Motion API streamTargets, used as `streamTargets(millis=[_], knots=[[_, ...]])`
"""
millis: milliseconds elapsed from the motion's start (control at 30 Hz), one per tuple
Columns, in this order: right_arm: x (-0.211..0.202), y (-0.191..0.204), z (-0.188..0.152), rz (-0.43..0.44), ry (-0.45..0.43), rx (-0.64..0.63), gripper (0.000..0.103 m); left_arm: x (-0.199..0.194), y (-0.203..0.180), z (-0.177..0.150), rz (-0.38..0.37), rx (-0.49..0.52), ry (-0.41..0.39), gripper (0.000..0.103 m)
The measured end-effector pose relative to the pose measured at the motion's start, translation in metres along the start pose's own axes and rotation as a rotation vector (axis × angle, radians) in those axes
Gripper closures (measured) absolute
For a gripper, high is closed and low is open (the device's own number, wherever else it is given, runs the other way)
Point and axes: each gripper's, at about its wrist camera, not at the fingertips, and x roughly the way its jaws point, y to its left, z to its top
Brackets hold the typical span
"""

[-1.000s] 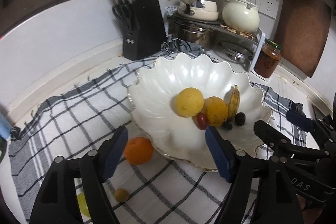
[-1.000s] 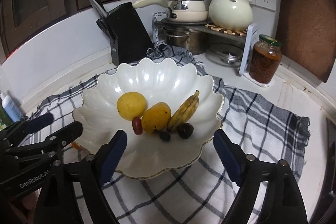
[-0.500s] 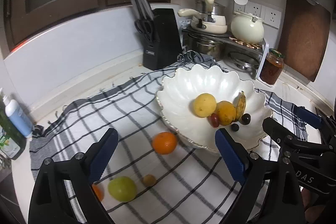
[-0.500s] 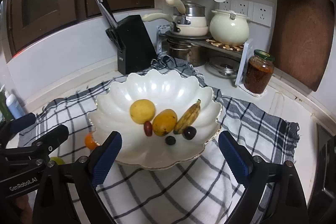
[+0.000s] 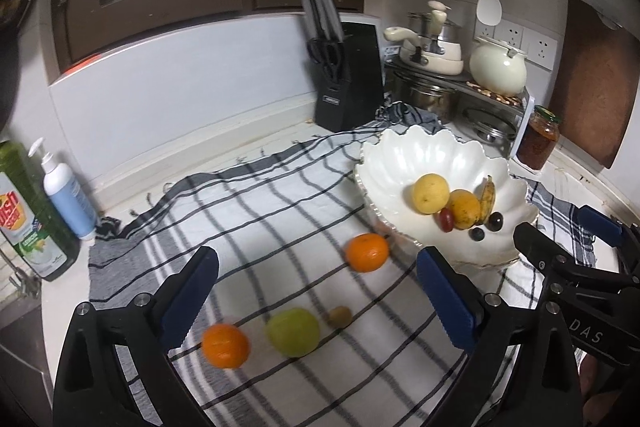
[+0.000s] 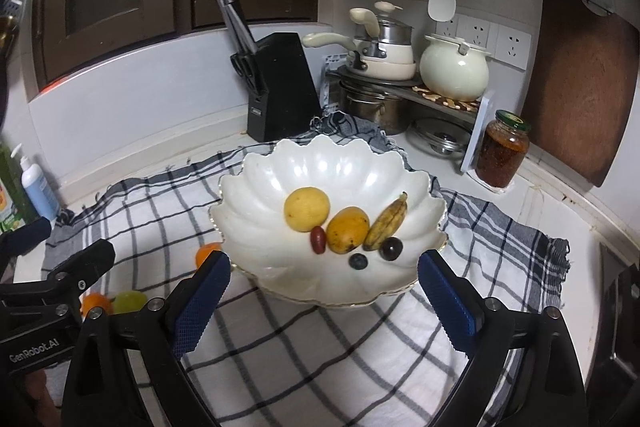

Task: Organize fruits
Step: 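Withdraw both tools from the bowl back over the loose fruits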

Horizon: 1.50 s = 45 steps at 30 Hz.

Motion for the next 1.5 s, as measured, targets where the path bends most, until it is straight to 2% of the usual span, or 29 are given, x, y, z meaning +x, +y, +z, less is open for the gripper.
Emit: streamTargets(millis=[467, 1133, 1267, 1500], knots=[[0.006, 0.032, -0.017, 0.001, 0.027, -0.036, 0.007, 0.006, 0.032, -0.024, 0.025, -0.030, 0.031, 0.002], [0.039, 0.028, -0.051, -0.060, 0.109, 0.021, 0.007, 0.058, 0.025, -0.055, -0.016, 0.023, 0.131, 0.004], [0.047, 0.027, -0.055, -0.068, 0.131, 0.023, 0.007, 0.070, 0.023, -0.061, -0.020, 0.037, 0.158, 0.009], [0.053, 0.028, -0.059, -0.077, 0.153, 0.028, 0.007, 0.084, 0.020, -0.069, -0.030, 0.052, 0.191, 0.012]])
